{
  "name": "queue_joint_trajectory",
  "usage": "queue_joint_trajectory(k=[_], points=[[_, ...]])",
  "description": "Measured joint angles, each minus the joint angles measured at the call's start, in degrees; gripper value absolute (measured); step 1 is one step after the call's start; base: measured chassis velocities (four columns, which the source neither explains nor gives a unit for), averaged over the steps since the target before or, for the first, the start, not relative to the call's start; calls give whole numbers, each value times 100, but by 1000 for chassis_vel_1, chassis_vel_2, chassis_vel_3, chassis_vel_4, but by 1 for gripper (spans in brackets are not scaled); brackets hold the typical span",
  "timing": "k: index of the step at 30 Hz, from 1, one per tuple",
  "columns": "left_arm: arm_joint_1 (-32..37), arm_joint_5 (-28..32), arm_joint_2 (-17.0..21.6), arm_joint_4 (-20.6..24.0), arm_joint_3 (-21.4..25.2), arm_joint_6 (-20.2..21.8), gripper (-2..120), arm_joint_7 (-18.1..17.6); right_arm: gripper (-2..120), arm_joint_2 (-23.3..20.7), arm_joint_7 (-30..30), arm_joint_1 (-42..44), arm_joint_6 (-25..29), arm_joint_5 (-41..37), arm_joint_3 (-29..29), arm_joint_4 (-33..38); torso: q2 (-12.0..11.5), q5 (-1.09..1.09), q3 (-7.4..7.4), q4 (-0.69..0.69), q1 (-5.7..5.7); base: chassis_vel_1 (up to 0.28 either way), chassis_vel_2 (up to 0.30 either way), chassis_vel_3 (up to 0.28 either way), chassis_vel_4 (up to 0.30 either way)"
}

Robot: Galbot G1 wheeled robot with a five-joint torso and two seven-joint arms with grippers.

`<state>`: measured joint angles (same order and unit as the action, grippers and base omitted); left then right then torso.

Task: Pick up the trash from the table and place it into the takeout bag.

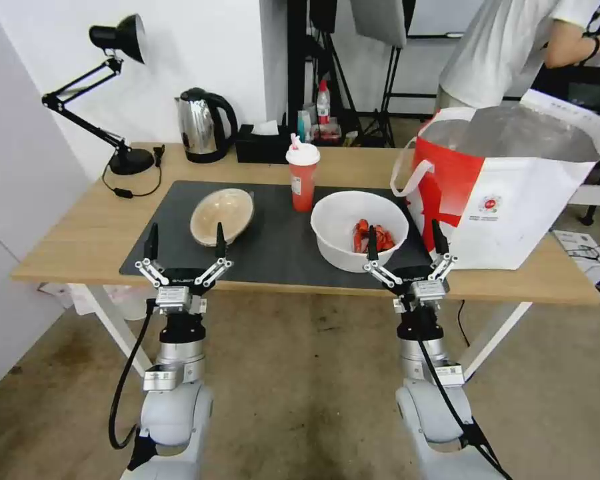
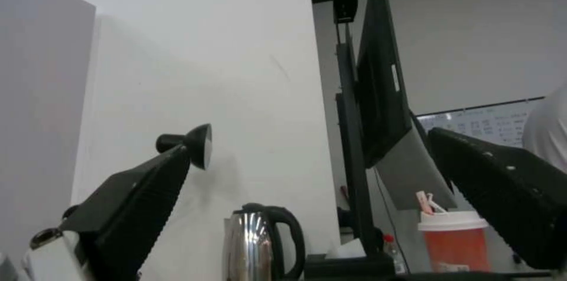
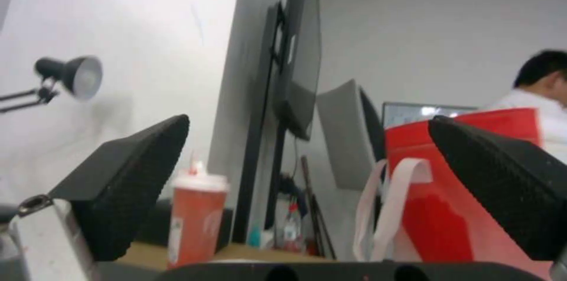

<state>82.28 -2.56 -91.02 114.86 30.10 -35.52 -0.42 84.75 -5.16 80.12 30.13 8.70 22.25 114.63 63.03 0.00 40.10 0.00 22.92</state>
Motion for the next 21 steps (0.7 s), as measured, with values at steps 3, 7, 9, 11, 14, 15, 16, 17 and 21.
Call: queue_joint_trajectory(k=[3, 7, 9, 11, 14, 15, 16, 17, 21], points=[[20, 53, 21, 25, 20, 43, 100, 52, 100, -275, 64, -102, -776, -156, -274, 280, 0, 0, 0, 0, 0, 0, 0, 0, 0], [30, 65, 42, 40, 30, 57, 100, 62, 100, -557, 67, -321, -1625, -378, -497, 564, 0, 0, 0, 1, 0, 0, 0, 0, 0], [42, 74, 48, 55, 30, 61, 100, 64, 100, -717, 66, -443, -2124, -530, -586, 741, 0, 1, 0, 0, 0, 0, 0, 0, 0], [49, 77, 50, 68, 30, 61, 100, 66, 100, -831, 66, -511, -2382, -676, -637, 840, 0, -1, 0, 0, 0, 0, 0, 0, 0], [69, 82, 55, 94, 29, 61, 100, 67, 100, -1072, 65, -655, -2959, -1029, -734, 1029, 0, 0, 0, 0, 0, 0, 0, 0, 0], [77, 83, 59, 104, 28, 61, 100, 68, 100, -1165, 65, -714, -3217, -1170, -776, 1092, 0, 0, 0, 0, 0, 0, 0, 0, 0], [81, 83, 60, 108, 28, 61, 100, 68, 100, -1220, 64, -751, -3369, -1245, -802, 1128, 0, 1, 0, 0, 0, 0, 0, 0, 0], [93, 83, 65, 115, 28, 61, 100, 71, 100, -1381, 66, -885, -3805, -1410, -880, 1222, 0, 0, 0, 0, 0, 0, 0, 0, 0], [103, 66, 49, 115, 0, 61, 100, 81, 100, -1533, 66, -1173, -4760, -1617, -939, 1380, 0, 1, 0, -1, 0, 0, 0, 0, 0]])
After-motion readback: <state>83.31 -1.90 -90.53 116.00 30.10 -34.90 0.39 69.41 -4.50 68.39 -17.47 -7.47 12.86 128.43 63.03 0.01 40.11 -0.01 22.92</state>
